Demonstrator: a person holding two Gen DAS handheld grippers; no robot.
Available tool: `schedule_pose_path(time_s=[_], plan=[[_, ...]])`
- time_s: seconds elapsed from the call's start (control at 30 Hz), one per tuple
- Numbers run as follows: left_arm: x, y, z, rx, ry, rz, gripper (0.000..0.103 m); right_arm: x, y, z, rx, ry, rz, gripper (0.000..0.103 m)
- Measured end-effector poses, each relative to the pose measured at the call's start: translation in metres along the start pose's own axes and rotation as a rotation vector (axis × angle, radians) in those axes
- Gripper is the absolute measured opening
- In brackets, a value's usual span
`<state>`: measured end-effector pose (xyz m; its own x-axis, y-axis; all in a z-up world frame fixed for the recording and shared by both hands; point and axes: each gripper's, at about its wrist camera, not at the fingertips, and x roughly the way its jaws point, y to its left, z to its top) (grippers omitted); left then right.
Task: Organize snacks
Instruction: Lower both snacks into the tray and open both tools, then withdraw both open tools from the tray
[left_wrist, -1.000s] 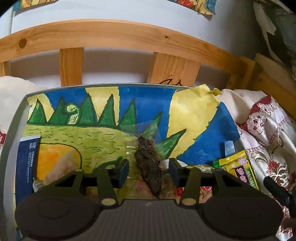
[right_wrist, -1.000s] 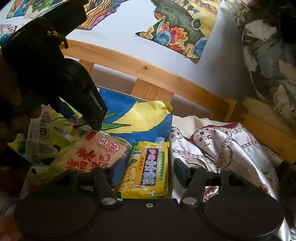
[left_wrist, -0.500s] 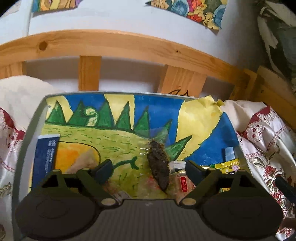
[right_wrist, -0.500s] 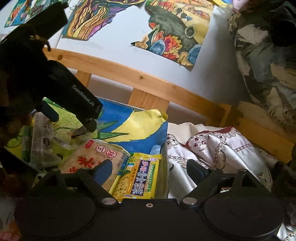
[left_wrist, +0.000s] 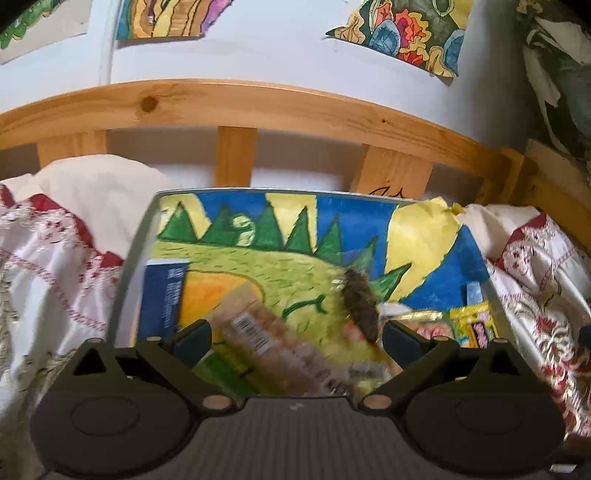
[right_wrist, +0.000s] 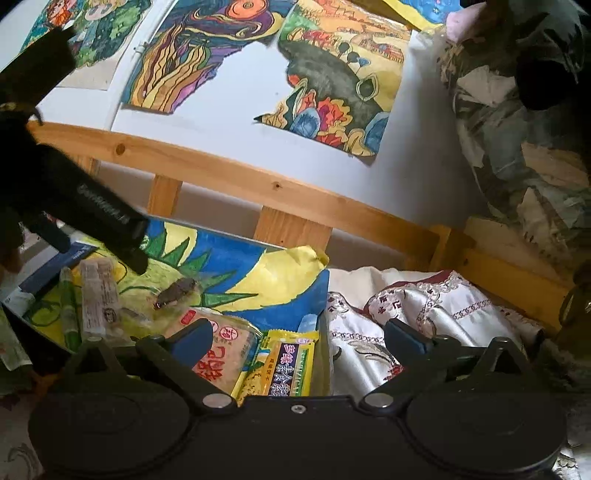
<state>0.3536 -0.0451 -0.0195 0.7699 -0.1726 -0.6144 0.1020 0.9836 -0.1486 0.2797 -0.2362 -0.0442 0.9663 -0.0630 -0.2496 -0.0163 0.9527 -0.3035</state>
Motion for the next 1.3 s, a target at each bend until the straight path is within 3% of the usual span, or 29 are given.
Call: schedule_pose_path(time_s=[0.3,0.93,1.3], plan=[[-0.034,0.008,-0.018,0.037,0.007,0.048,0.102,-0.020,-0.002,0.009,0.035,-0.031,0.026,0.102],[-0.141,0.027,-0.063,0.015,-0.121,0.151,0.102,-0.084,-0.008,0.028,0.090,-0.087,0.074,0.102],[-0.188,0.028,-0.103,-0.014,-0.128,0.152,0.102,-0.141,-0.011,0.037,0.143,-0.065,0.118,0.102]])
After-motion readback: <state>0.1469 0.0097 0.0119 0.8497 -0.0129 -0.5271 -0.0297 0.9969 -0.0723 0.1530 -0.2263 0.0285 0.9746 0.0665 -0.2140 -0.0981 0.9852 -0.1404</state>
